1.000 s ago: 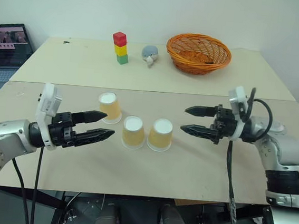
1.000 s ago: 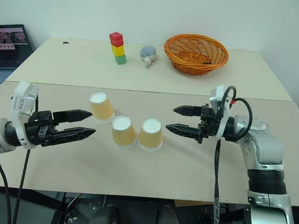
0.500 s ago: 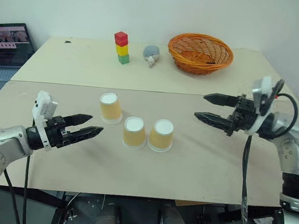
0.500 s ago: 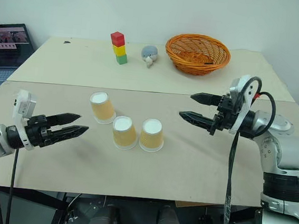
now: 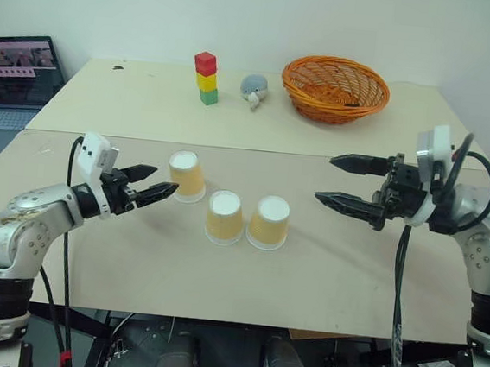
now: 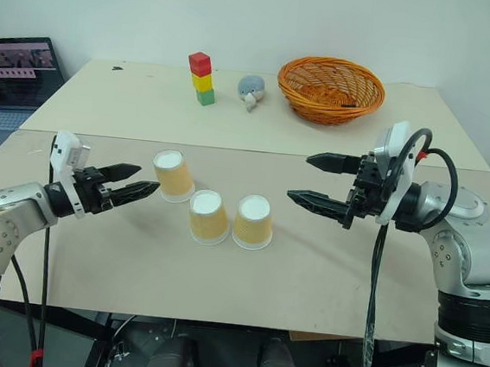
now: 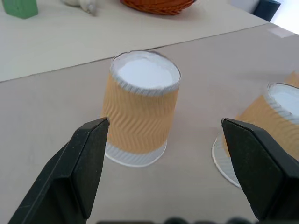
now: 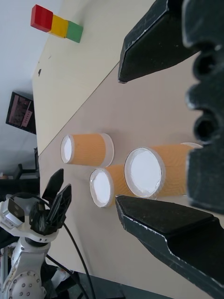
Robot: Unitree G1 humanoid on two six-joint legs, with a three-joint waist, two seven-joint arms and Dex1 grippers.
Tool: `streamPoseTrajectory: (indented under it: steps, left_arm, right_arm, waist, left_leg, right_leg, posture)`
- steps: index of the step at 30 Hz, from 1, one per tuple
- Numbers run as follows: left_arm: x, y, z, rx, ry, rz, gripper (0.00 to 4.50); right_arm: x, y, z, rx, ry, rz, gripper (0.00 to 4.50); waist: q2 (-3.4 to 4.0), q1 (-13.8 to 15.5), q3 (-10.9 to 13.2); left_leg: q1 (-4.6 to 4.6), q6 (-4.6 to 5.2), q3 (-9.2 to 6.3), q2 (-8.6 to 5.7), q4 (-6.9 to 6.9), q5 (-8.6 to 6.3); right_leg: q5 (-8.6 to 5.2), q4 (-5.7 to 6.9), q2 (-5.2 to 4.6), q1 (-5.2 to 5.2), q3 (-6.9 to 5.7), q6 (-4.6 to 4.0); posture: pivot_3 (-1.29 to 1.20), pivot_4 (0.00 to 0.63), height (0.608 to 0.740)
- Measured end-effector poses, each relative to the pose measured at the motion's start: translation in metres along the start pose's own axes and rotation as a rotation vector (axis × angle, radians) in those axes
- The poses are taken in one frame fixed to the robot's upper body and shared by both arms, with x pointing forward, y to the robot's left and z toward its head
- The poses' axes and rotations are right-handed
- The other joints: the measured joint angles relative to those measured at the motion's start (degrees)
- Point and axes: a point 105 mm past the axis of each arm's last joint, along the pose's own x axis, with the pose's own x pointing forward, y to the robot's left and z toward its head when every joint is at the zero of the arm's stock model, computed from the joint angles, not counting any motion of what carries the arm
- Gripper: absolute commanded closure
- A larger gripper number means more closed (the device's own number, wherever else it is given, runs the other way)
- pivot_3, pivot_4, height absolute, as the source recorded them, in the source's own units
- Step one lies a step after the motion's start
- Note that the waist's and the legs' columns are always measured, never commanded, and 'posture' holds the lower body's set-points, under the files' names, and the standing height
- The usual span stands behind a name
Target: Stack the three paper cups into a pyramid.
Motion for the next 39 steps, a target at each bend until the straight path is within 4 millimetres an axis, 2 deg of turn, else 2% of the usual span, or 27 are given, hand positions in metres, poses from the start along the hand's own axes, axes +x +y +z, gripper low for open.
streamPoseTrajectory:
  steps: [9,18,27,29,30,32,39]
  left_arm:
    - [0.020,0.011,0.000,0.006,-0.014,0.007,0.40]
    - [0.039,0.009,0.002,0.016,-0.027,-0.031,0.40]
    - [0.047,0.007,0.000,0.001,-0.027,-0.050,0.40]
    - [0.048,0.009,-0.001,0.004,-0.024,-0.042,0.95]
    - [0.049,0.011,0.000,0.007,-0.032,-0.036,1.09]
    - [0.051,0.011,0.002,0.009,-0.043,-0.037,1.81]
    - [0.059,0.009,0.004,0.031,-0.048,-0.025,1.81]
  right_arm:
    - [-0.001,0.002,-0.003,0.005,0.003,-0.006,0.04]
    - [-0.002,0.003,-0.004,0.007,0.007,-0.010,0.04]
    - [-0.004,0.002,-0.006,0.013,0.008,-0.026,0.04]
    - [-0.005,0.001,-0.005,0.013,0.003,-0.030,0.00]
    - [-0.005,0.002,-0.004,0.015,-0.003,-0.029,0.00]
    - [-0.005,0.002,-0.004,0.017,-0.008,-0.027,0.00]
    - [-0.005,0.002,-0.003,0.022,-0.015,-0.030,0.00]
  waist:
    - [-0.01,0.12,0.00]
    - [-0.02,0.19,-0.01]
    - [-0.02,0.18,-0.01]
    - [-0.02,0.20,-0.01]
    - [-0.02,0.24,-0.01]
    - [-0.02,0.30,-0.01]
    - [-0.03,0.25,-0.01]
  left_leg:
    - [-0.04,0.00,-0.01,-0.03,0.02,0.00]
    - [-0.03,0.00,-0.02,-0.05,0.02,0.00]
    - [-0.03,-0.01,-0.03,-0.05,0.02,0.01]
    - [-0.03,-0.01,-0.03,-0.05,0.02,0.01]
    - [-0.04,0.00,-0.04,-0.05,0.02,0.01]
    - [-0.05,0.00,-0.04,-0.07,0.02,0.00]
    - [-0.04,-0.01,-0.08,-0.16,0.02,0.01]
  right_leg:
    - [0.00,-0.07,-0.02,0.01,0.00,0.00]
    - [0.00,-0.06,-0.02,0.02,0.01,0.00]
    - [0.00,-0.04,-0.02,0.02,0.01,0.01]
    - [0.00,-0.04,-0.02,0.02,0.01,0.01]
    - [0.00,-0.04,-0.02,0.03,0.01,0.01]
    - [0.01,-0.04,-0.04,0.03,0.01,0.01]
    - [0.01,-0.05,-0.07,0.04,0.04,0.02]
  posture:
    - [0.00,0.150,0.629]
    - [0.00,0.150,0.629]
    - [0.00,0.150,0.629]
    - [0.00,0.150,0.629]
    - [0.00,0.150,0.629]
    - [0.00,0.150,0.629]
    - [0.00,0.150,0.629]
